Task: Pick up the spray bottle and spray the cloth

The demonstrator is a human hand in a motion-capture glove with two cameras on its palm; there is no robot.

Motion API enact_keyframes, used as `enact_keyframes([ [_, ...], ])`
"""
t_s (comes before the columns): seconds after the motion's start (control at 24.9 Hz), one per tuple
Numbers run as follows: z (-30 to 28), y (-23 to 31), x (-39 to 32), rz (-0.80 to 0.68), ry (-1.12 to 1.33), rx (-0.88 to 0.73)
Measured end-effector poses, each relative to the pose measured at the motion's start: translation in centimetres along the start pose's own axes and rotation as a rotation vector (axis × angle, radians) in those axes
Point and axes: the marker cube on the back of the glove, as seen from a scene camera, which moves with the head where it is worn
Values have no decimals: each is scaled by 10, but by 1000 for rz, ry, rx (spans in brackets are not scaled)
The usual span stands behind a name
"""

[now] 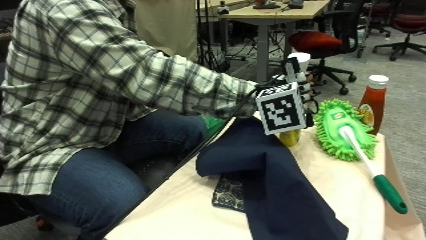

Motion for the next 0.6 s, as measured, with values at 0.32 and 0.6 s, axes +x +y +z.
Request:
enact_keyframes([
  [0.32,-4,12,4,71,-1,-84],
  [0.6,-15,18,-8,47,7,-177],
])
